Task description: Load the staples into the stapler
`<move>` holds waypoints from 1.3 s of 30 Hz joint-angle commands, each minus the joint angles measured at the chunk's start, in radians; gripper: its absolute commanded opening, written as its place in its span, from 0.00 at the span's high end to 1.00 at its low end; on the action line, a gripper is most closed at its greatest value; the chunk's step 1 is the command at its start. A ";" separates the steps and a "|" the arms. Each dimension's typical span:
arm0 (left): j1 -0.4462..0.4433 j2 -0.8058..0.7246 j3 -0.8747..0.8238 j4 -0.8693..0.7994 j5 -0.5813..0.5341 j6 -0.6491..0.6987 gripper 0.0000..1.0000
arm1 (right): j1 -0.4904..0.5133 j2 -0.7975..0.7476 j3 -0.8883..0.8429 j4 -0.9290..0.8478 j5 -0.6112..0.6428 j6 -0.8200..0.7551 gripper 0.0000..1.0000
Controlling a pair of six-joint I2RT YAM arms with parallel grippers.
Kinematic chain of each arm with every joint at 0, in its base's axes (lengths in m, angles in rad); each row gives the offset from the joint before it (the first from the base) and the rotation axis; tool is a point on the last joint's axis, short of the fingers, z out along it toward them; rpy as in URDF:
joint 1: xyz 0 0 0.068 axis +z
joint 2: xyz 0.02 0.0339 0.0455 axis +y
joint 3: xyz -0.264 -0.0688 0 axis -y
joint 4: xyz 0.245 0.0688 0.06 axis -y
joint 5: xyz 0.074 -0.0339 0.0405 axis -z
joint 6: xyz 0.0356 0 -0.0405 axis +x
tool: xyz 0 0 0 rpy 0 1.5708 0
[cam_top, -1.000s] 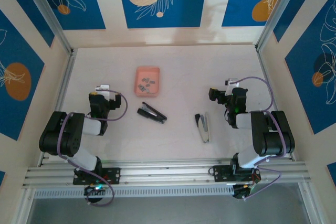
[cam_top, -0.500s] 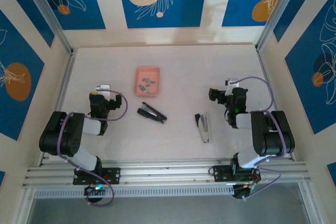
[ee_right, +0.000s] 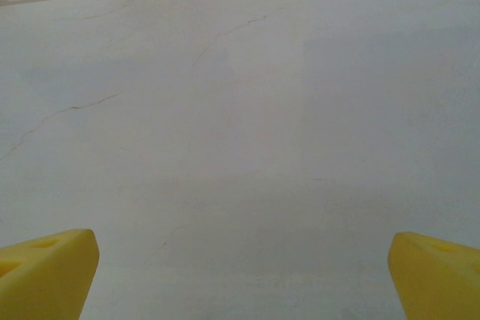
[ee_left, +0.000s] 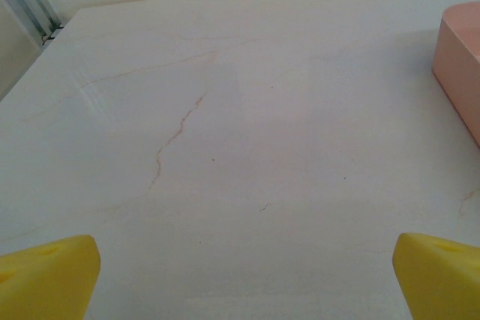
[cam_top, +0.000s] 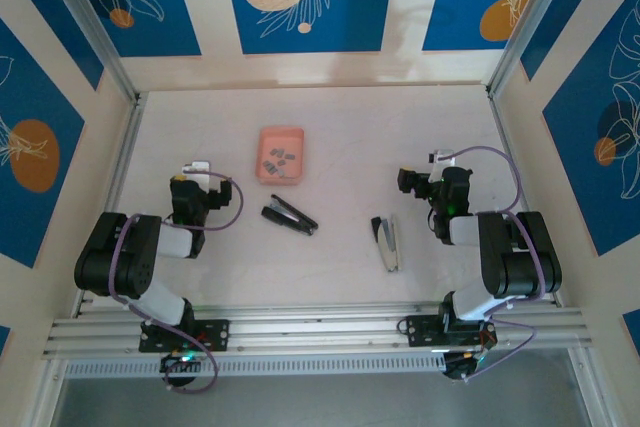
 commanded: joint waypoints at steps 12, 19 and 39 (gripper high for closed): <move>-0.008 -0.118 0.144 -0.313 0.021 0.024 0.10 | -0.029 -0.076 0.159 -0.310 -0.076 0.018 0.01; -0.089 -0.135 0.328 -0.577 -0.063 0.060 0.16 | -0.026 -0.123 0.353 -0.728 -0.151 0.138 0.01; -0.090 -0.305 0.492 -1.094 0.398 -0.322 0.26 | 0.354 -0.172 0.584 -1.721 -0.044 0.369 0.04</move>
